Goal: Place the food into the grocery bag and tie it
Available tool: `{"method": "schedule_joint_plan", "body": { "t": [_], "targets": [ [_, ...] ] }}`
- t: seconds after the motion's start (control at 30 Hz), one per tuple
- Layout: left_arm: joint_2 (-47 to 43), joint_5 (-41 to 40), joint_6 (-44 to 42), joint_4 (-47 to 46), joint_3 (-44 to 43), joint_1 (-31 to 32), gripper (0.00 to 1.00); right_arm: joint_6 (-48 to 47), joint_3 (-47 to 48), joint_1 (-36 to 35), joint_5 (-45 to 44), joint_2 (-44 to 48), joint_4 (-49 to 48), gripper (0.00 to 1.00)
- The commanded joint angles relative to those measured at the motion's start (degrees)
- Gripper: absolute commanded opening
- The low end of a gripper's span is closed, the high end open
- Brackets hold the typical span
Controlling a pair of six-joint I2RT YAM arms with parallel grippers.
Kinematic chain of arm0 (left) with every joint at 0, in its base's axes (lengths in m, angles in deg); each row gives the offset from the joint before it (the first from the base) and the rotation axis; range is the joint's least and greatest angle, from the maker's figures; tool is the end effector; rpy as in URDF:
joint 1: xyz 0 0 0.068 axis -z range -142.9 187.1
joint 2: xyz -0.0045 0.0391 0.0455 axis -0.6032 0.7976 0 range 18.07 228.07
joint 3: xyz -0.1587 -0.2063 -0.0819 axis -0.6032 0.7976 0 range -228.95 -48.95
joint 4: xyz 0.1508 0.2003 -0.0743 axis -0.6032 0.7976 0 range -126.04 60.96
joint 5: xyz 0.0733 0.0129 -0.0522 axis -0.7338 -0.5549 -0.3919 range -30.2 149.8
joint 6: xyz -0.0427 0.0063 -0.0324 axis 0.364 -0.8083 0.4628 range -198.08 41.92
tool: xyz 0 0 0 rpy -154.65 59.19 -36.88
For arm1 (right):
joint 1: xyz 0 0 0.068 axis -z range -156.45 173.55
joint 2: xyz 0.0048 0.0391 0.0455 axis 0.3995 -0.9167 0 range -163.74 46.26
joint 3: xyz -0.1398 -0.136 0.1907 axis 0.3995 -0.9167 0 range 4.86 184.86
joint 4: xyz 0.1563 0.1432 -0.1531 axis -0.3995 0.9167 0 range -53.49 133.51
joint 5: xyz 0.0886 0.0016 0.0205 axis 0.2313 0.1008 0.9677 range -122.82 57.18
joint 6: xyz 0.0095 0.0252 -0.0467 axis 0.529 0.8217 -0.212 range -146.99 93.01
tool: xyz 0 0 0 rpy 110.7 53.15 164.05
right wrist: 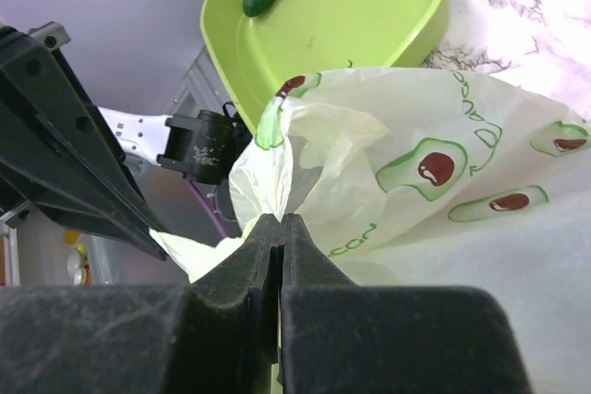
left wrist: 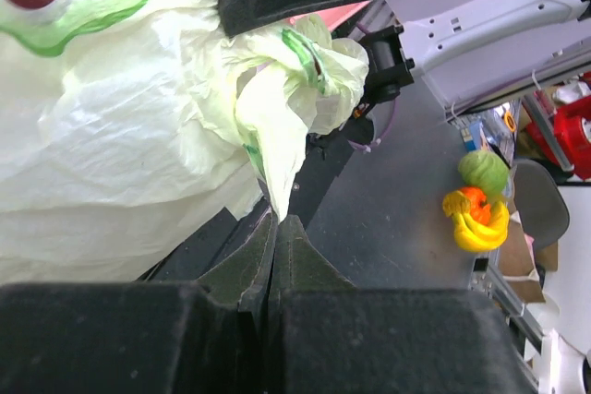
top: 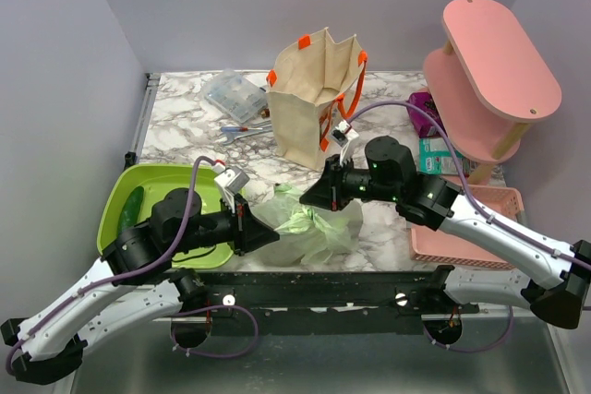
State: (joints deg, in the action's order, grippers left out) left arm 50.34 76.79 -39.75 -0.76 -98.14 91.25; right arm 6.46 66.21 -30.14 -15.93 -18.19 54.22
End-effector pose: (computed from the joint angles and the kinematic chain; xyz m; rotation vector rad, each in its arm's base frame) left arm 0.0596 -0.1004 0.3491 0.5169 2.0629 -1.3206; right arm 0.1428 0.2118 0.3599 -0.5906 2.0647 1.2453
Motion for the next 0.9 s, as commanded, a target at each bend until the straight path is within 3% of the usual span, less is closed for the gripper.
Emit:
{"method": "schedule_joint_plan", "body": {
  "t": [0.0,0.07,0.2,0.37,0.5,0.67,0.87],
  "targets": [
    [-2.7,-5.2,3.0,2.1,2.0,0.4,0.00,1.2,-1.4,-0.4,-3.1,0.5,1.5,0.01],
    [-3.3,-6.5,3.6,1.8,2.4,0.4,0.00,1.2,-1.0,-0.4,-2.0,-0.1,2.3,0.04],
    [-3.0,-7.4,3.7,1.1,2.8,0.4,0.00,-0.4,1.0,-0.4,-0.6,-0.9,5.9,0.43],
    [-1.6,-6.5,3.9,-0.9,3.9,0.4,0.00,-0.2,2.5,-0.4,-6.5,2.4,10.4,0.67],
    [-1.0,-6.0,4.3,-2.8,4.9,0.4,0.00,1.8,4.4,-0.4,-16.3,4.9,17.4,0.73],
    [-0.2,-5.7,4.1,-3.6,5.0,0.4,0.00,8.6,5.7,-0.4,-26.9,7.5,28.6,0.73],
    [0.8,-5.4,3.8,-4.2,4.7,0.4,0.00,17.0,3.6,-0.4,-27.0,10.9,35.3,0.70]
  ]
}}
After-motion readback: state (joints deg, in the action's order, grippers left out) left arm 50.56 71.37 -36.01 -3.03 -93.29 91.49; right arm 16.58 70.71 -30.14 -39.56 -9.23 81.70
